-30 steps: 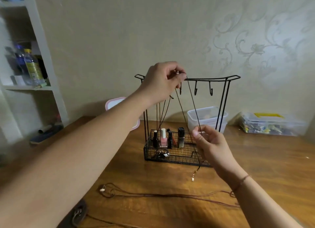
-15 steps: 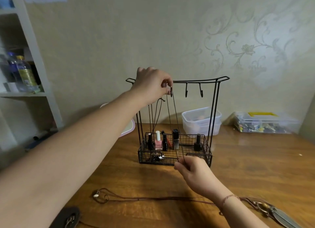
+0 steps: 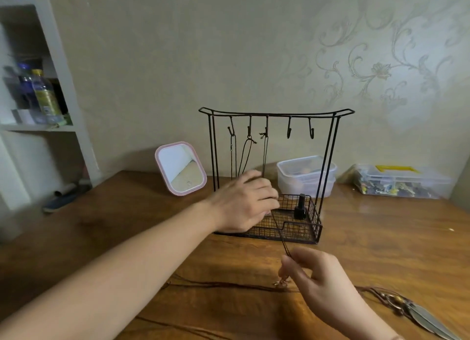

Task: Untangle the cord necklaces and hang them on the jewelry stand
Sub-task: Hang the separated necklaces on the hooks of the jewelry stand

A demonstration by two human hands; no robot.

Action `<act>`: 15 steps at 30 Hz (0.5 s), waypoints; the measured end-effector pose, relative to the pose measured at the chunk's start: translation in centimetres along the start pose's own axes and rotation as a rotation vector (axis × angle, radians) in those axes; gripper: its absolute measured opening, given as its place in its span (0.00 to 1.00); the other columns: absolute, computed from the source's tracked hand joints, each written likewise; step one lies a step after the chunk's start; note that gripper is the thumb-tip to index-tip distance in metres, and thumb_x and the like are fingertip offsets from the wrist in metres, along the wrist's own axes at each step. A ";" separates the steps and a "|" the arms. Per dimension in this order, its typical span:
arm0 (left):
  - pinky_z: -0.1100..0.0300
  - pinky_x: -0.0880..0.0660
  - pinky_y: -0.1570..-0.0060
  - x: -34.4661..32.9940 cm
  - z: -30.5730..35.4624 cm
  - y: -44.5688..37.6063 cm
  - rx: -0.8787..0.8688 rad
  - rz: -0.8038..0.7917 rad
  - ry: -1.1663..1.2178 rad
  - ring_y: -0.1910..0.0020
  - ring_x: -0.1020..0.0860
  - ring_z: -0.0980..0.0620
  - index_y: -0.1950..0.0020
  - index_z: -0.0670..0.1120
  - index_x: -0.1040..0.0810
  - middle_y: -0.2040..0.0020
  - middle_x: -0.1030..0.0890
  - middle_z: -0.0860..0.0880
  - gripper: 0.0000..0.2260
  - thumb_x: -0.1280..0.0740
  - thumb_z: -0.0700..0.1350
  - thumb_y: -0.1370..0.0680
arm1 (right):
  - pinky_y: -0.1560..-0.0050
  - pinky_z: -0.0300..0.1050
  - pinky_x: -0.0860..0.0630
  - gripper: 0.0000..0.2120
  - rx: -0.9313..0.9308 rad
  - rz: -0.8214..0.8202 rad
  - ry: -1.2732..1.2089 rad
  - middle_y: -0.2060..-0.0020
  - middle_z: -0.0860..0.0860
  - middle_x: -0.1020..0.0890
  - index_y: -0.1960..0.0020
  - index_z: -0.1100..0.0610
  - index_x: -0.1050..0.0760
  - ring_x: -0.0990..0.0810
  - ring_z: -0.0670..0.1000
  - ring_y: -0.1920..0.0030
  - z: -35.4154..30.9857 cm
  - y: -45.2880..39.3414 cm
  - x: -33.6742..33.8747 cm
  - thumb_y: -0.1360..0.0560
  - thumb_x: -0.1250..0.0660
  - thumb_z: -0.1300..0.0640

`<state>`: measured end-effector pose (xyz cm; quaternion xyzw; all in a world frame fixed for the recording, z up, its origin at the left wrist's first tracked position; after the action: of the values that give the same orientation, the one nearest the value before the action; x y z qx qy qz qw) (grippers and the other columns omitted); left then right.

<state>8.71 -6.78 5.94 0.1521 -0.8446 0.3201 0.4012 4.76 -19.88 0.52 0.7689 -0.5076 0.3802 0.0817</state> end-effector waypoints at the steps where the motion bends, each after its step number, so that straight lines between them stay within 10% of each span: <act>1: 0.48 0.37 0.30 -0.6 -0.3 0.5 0.045 -0.016 0.033 0.38 0.25 0.46 0.40 0.46 0.19 0.41 0.19 0.47 0.14 0.39 0.46 0.21 | 0.61 0.31 0.27 0.14 -0.032 -0.045 -0.033 0.64 0.43 0.16 0.63 0.51 0.20 0.20 0.39 0.62 0.2 0.5 0.0 0.21 0.36 0.50; 7: 0.52 0.49 0.23 -3.1 -2.3 1.6 0.287 -0.126 0.178 0.23 0.39 0.49 0.28 0.45 0.29 0.25 0.31 0.46 0.20 0.41 0.37 0.20 | 0.66 0.33 0.28 0.13 0.013 -0.168 -0.002 0.66 0.45 0.17 0.63 0.49 0.22 0.21 0.42 0.66 -0.2 0.1 0.3 0.20 0.37 0.53; 15: 0.65 0.57 0.25 -4.6 -1.9 2.6 0.598 -0.104 0.419 0.21 0.51 0.57 0.20 0.46 0.44 0.20 0.44 0.51 0.31 0.43 0.30 0.23 | 0.69 0.36 0.33 0.11 -0.007 0.165 0.099 0.68 0.47 0.21 0.59 0.55 0.22 0.24 0.47 0.66 0.6 -12.8 -1.0 0.20 0.38 0.58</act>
<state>11.34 -3.58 2.20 0.2365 -0.6043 0.5562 0.5192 15.63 -13.43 2.78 0.7044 -0.5658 0.4214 0.0780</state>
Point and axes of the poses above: each hand's wrist, its own y-axis away from the middle knuckle, its own x-axis out of the back of the hand, z = x × y, the point moved 8 cm from there along -y, towards the middle knuckle
